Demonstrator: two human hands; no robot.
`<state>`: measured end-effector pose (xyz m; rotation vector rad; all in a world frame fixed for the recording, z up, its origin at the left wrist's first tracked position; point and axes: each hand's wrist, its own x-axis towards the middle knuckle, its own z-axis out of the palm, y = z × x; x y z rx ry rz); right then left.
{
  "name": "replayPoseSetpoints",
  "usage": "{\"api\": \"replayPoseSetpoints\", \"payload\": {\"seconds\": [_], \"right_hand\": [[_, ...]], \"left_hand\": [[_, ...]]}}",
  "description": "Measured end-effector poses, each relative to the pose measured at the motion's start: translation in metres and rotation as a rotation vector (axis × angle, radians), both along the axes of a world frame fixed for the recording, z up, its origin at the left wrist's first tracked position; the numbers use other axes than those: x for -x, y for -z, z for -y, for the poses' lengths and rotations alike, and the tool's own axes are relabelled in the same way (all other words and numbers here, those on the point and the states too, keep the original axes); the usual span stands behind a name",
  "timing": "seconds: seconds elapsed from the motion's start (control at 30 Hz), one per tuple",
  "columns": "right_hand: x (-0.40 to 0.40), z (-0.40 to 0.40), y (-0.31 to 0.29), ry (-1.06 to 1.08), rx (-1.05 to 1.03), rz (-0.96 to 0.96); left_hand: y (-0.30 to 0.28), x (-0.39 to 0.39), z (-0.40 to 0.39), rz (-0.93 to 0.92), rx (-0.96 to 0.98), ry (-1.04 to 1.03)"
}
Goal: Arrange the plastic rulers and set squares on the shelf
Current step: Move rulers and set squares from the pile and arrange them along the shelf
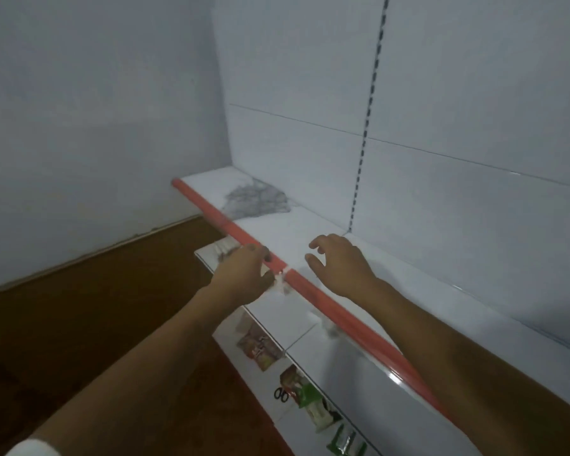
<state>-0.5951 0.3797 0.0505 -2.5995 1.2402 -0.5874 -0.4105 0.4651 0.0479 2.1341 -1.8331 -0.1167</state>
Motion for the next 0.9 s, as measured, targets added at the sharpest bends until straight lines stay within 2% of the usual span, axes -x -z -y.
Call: {"api": "replayPoseSetpoints", "payload": {"seconds": [0.27,0.53,0.7,0.9], "right_hand": [[-0.2,-0.027,-0.024,-0.269,0.027,-0.011],[-0.335,-0.055,-0.02,-0.437,0.093,-0.08],[-0.41,-0.046,-0.01,-0.532,0.078,-0.103],[-0.498,-0.011,0.001,-0.642,0.046,-0.094]], "left_hand": [[-0.019,-0.161,-0.071,0.0,-0.011,-0.289],[-0.007,-0.262,-0.124,-0.009,-0.101,-0.453],[-0.002,-0.315,-0.132,-0.007,-0.104,-0.539],[-0.005,-0.393,-0.096,0.037,-0.136,-0.581]]}}
